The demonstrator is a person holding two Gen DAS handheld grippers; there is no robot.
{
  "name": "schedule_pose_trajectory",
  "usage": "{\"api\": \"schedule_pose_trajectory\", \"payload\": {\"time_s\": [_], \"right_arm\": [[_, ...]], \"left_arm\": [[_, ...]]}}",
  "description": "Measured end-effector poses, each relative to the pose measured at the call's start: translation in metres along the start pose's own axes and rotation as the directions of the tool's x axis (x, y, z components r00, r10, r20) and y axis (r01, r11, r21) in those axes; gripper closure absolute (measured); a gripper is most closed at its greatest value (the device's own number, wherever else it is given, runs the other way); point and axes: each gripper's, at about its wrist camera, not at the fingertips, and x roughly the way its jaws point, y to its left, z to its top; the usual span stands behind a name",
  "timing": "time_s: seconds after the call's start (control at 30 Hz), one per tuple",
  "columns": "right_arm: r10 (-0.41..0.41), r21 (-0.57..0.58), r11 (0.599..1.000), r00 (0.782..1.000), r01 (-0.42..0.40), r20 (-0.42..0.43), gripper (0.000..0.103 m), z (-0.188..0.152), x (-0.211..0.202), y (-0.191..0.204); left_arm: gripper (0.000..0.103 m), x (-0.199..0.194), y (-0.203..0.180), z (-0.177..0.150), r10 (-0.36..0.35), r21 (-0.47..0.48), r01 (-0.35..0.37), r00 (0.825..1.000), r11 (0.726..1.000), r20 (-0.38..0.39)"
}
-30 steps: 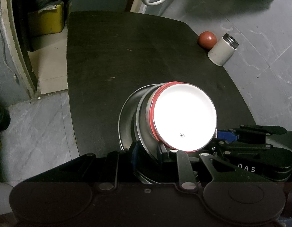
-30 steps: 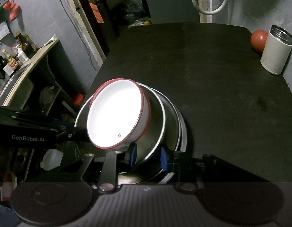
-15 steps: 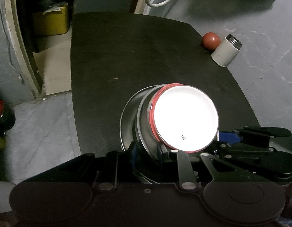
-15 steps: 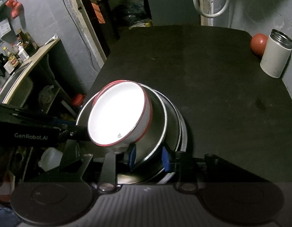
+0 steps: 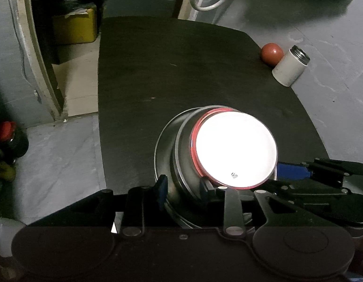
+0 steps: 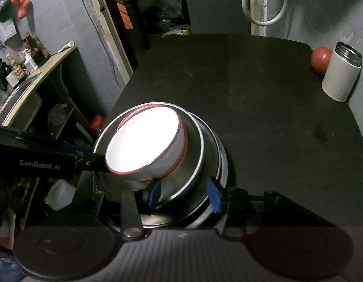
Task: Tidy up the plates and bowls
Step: 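Lower the steel bowl stack onto the labeled plate with the left gripper, then open the left gripper to release the bowl stack and withdraw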
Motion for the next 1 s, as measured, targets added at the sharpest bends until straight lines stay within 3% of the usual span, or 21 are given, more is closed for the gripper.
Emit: {"api": "schedule_pose_trajectory", "payload": {"time_s": [0.07, 0.13, 0.47, 0.6, 1.0], "right_arm": [[0.004, 0.001, 1.0, 1.0, -0.004, 0.002, 0.049, 0.0, -0.001, -0.002], [0.008, -0.004, 1.0, 1.0, -0.008, 0.005, 0.047, -0.001, -0.002, -0.003], [0.019, -0.035, 0.999, 0.999, -0.017, 0.051, 0.029, -0.007, -0.017, -0.011], [0.026, -0.05, 0.999, 0.996, -0.022, 0.082, 0.023, -0.01, -0.027, -0.017], [0.077, -0.051, 0.996, 0.972, -0.068, 0.222, 0.005, -0.023, -0.068, -0.03]], "left_arm": [[0.067, -0.001, -0.001, -0.001, 0.012, -0.005, -0.012, 1.0, 1.0, 0.006], [0.055, -0.001, -0.003, -0.002, 0.046, -0.008, -0.046, 0.999, 0.999, 0.006], [0.045, -0.011, -0.009, -0.009, 0.115, -0.04, -0.114, 0.992, 0.993, 0.04], [0.036, -0.018, -0.013, -0.012, 0.142, -0.057, -0.139, 0.988, 0.989, 0.061], [0.007, -0.051, -0.045, -0.032, 0.218, -0.091, -0.203, 0.956, 0.975, 0.197]]}}
